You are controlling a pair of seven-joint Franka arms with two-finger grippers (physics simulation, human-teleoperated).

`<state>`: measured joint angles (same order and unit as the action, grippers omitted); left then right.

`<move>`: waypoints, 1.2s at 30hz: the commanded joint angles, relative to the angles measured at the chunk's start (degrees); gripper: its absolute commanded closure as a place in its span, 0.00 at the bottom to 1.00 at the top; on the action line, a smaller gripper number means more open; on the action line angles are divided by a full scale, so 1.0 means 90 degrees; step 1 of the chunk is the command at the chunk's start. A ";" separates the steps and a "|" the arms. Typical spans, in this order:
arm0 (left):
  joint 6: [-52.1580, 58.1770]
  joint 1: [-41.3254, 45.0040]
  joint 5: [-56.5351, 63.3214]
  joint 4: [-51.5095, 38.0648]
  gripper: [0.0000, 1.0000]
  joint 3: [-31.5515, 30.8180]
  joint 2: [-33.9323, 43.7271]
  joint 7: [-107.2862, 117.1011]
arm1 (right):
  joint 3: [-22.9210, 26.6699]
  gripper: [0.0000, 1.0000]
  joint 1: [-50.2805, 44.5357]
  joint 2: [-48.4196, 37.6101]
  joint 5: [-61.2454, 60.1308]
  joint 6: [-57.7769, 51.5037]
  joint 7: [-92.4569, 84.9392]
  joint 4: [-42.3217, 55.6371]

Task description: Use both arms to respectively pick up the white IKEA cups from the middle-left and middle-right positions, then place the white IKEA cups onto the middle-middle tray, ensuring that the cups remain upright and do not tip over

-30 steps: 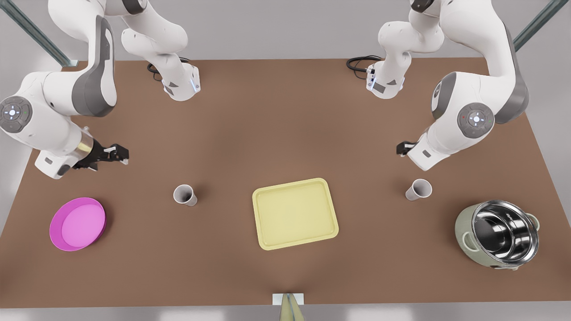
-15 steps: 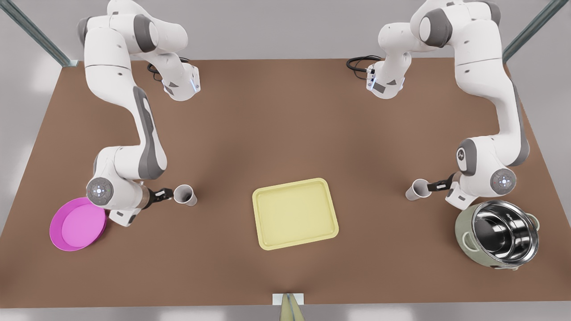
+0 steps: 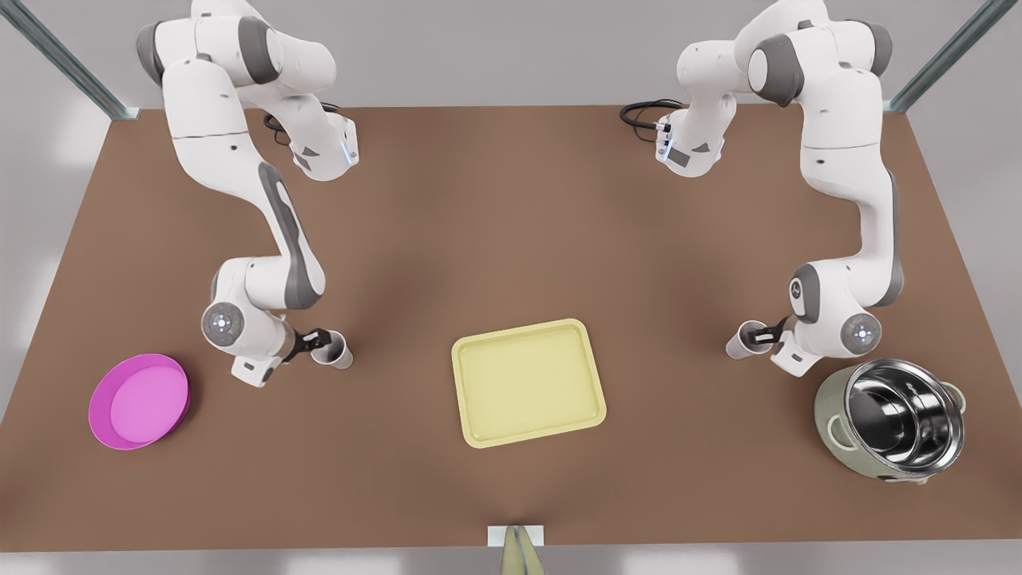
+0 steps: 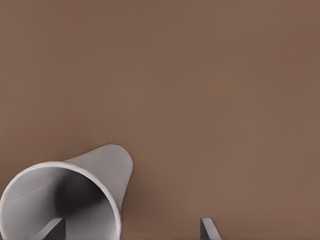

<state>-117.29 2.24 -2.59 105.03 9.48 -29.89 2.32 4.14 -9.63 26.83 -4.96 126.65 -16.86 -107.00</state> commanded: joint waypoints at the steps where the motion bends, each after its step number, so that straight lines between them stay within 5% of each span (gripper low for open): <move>1: -0.0073 -0.0005 -0.0610 0.0000 0.79 0.0001 0.0020 -0.0258 | -0.0001 0.00 -0.0004 0.0066 -0.0015 0.0244 -0.0109 -0.0006; 7: -0.0142 0.0015 -0.0571 -0.0039 0.79 -0.0135 0.0332 -0.0287 | -0.0001 0.01 -0.0004 0.0261 -0.0015 0.0254 -0.0100 -0.0006; 9: -0.0142 0.0249 -0.0552 -0.0059 0.79 -0.0457 0.0966 0.0179 | -0.0001 0.38 -0.0004 0.0300 -0.0006 0.0254 -0.0100 -0.0006; 12: 0.0092 0.1166 -0.0493 -0.1133 0.79 -0.0926 0.0606 0.2192 | -0.0011 0.54 -0.0073 0.0408 0.0004 0.0234 -0.0109 0.0063; 15: 0.0991 0.2075 -0.0727 -0.3232 0.79 -0.1356 -0.0634 0.4966 | -0.0001 0.79 -0.0190 0.0427 0.0014 0.0146 -0.0139 0.0209; 18: 0.0923 0.2134 -0.0728 -0.4717 0.79 -0.1991 -0.1815 0.6275 | -0.0001 0.79 -0.0219 0.0417 0.0024 0.0039 -0.0285 0.0472; 22: 0.0756 0.2271 -0.0718 -0.4942 0.79 -0.1991 -0.2401 0.6334 | -0.0236 0.79 -0.0434 0.0437 -0.0883 -0.0147 -0.0013 0.1380; 30: 0.1225 0.2163 -0.0698 -0.4815 0.79 -0.1962 -0.2685 0.6334 | -0.0236 0.79 -0.2660 0.1032 -0.1139 0.0438 0.5835 0.2436; 31: 0.1206 0.2163 -0.0698 -0.4815 0.71 -0.1962 -0.2724 0.6324 | -0.0236 0.79 -0.2944 0.1120 -0.1129 0.0712 0.6608 0.2465; 32: 0.1206 0.2163 -0.0698 -0.4815 0.51 -0.1962 -0.2744 0.6236 | -0.0236 0.79 -0.3159 0.1306 -0.1129 0.0879 0.7058 0.2650; 33: 0.1196 0.2163 -0.0688 -0.4815 0.02 -0.1962 -0.2753 0.6236 | -0.0236 0.79 -0.3227 0.1472 -0.1129 0.1132 0.7244 0.2758; 36: 0.1235 0.2124 -0.0688 -0.4815 0.00 -0.1962 -0.2714 0.6236 | -0.0236 0.79 -0.3276 0.1980 -0.1139 0.1484 0.7391 0.3188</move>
<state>-107.78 21.42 -10.26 61.77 -8.12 -54.50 43.25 2.01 -38.97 43.77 -15.25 134.02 9.41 -79.06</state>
